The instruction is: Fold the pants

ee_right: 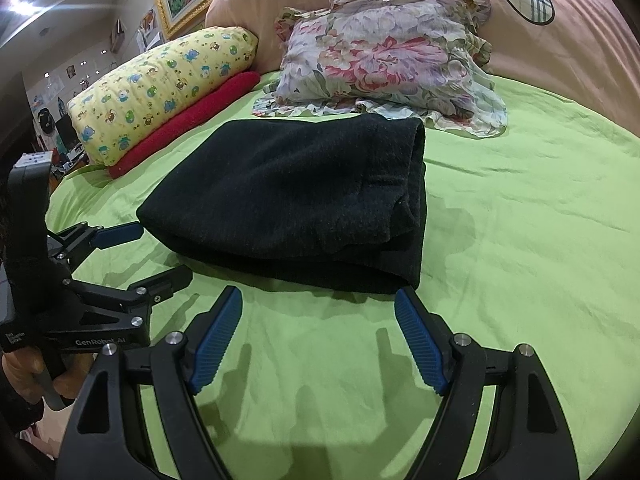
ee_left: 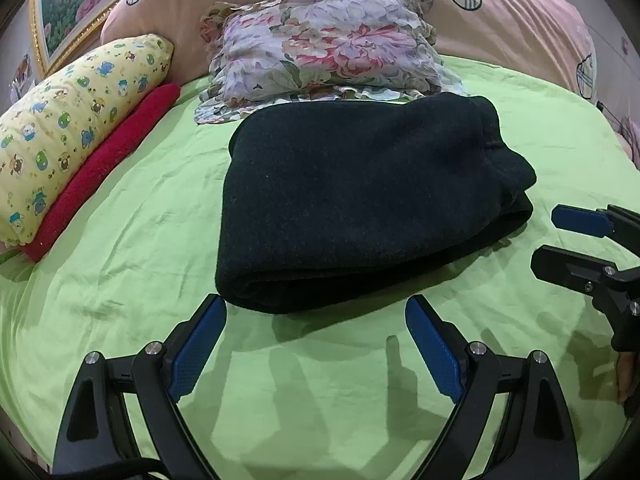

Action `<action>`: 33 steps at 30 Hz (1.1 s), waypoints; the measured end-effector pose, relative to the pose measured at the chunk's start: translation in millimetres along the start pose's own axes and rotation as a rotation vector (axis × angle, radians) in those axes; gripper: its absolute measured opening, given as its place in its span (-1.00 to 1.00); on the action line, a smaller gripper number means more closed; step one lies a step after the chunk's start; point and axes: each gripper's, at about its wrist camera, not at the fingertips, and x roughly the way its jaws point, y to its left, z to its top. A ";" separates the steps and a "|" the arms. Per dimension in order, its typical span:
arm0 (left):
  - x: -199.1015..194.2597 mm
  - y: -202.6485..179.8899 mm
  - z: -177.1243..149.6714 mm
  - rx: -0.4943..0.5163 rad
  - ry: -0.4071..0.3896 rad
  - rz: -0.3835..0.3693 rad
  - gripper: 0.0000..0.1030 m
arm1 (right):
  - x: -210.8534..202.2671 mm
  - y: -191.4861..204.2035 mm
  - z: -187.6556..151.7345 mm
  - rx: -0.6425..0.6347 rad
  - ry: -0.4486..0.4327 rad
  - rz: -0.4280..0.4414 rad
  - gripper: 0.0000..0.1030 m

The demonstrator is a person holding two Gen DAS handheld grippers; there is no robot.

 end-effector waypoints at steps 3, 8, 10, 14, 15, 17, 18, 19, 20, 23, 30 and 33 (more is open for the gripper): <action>0.5 0.9 1.5 -0.005 -0.001 -0.001 0.78 | 0.4 0.2 0.3 -0.001 0.000 0.002 0.54; 2.2 3.2 2.1 -0.017 0.005 -0.001 0.78 | 2.1 0.0 1.6 -0.005 0.001 0.004 0.54; 1.9 3.4 2.3 -0.018 0.003 0.001 0.78 | 2.8 0.3 2.2 -0.007 0.003 0.003 0.54; 4.0 2.9 3.0 -0.014 0.011 0.008 0.78 | 4.3 0.7 4.2 -0.012 0.004 0.005 0.54; 4.3 3.4 3.2 -0.017 0.011 0.007 0.78 | 4.2 1.3 4.1 -0.013 0.004 0.005 0.54; 4.6 3.7 3.4 -0.018 0.012 0.006 0.78 | 4.1 1.2 4.1 -0.012 0.004 0.002 0.54; 4.8 3.8 3.4 -0.018 0.012 0.006 0.78 | 4.0 1.4 4.0 -0.012 0.004 0.004 0.54; 4.9 3.8 3.5 -0.019 0.013 0.006 0.78 | 4.1 1.3 4.1 -0.012 0.004 0.004 0.54; 5.1 3.8 3.6 -0.018 0.014 0.003 0.78 | 4.3 0.7 4.7 -0.011 0.004 0.003 0.54; 5.0 4.4 3.6 -0.019 0.014 -0.001 0.78 | 4.2 1.3 5.1 -0.012 0.002 0.003 0.54; 4.4 5.1 4.4 -0.023 0.015 -0.003 0.78 | 4.0 1.2 5.0 -0.012 0.002 0.004 0.54; 4.1 5.7 4.6 -0.026 0.016 0.000 0.78 | 3.8 1.5 4.9 -0.013 0.001 0.004 0.54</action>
